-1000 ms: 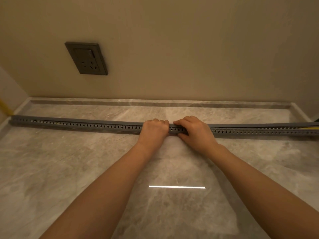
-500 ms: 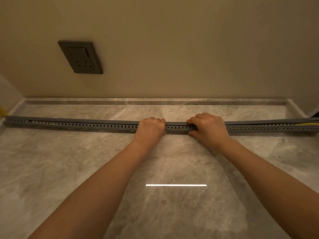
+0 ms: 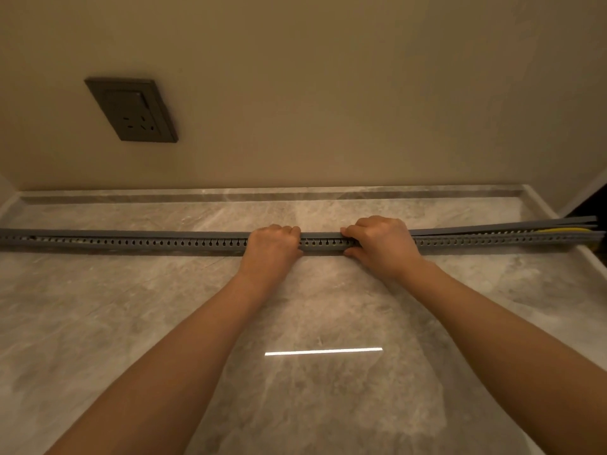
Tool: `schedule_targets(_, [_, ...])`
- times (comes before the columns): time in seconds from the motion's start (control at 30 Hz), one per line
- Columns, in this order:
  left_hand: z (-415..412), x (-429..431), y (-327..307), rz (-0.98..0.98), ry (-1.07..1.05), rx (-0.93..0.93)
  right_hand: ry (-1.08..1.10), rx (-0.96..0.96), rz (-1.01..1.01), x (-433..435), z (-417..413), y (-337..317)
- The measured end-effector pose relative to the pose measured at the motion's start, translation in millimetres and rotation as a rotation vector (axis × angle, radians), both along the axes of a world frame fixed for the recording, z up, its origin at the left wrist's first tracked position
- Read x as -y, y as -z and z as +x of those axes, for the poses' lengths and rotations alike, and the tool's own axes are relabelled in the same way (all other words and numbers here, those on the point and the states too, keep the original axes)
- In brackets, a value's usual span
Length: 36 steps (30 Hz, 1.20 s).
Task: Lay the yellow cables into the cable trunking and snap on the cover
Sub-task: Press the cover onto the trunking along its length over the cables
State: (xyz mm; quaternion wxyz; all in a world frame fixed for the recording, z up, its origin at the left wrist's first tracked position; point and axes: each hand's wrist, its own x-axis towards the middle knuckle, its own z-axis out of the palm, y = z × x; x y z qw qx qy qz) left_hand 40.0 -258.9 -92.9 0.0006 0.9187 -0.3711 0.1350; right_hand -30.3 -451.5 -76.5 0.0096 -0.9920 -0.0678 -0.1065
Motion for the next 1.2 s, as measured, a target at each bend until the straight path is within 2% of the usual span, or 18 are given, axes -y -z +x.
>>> schedule_targets(0.3, [-4.3, 8.6, -8.0, 0.075, -0.032, 0.028, 0.048, 0.090, 0.052, -10.8, -6.6, -2.6])
schedule_targets(0.5, [-7.3, 26.6, -4.3, 0.033, 0.108, 0.006, 0.114, 0.099, 0.074, -20.3, -10.3, -1.7])
schedule_targets(0.67, [-10.9, 38.1, -4.0, 0.091, 0.185, 0.154, 0.176, 0.094, 0.111, -26.1, -9.6, 0.6])
schedule_targets(0.77, [-4.6, 37.2, 1.7, 0.050, 0.232, 0.203, 0.205, 0.121, 0.140, -28.3, -10.8, 3.6])
schedule_targets(0.97, [-1.0, 37.1, 3.4, 0.049, 0.219, 0.101, 0.221, 0.129, 0.178, -28.1, -11.8, 5.5])
schedule_targets(1.03, [0.6, 39.3, 5.3, 0.043, 0.219, 0.017, 0.189, 0.106, 0.182, -24.7, -11.0, 4.7])
schedule_targets(1.2, [-2.6, 39.3, -0.7, 0.031, 0.170, -0.028, 0.060, 0.056, 0.139, -4.6, -9.2, 8.4])
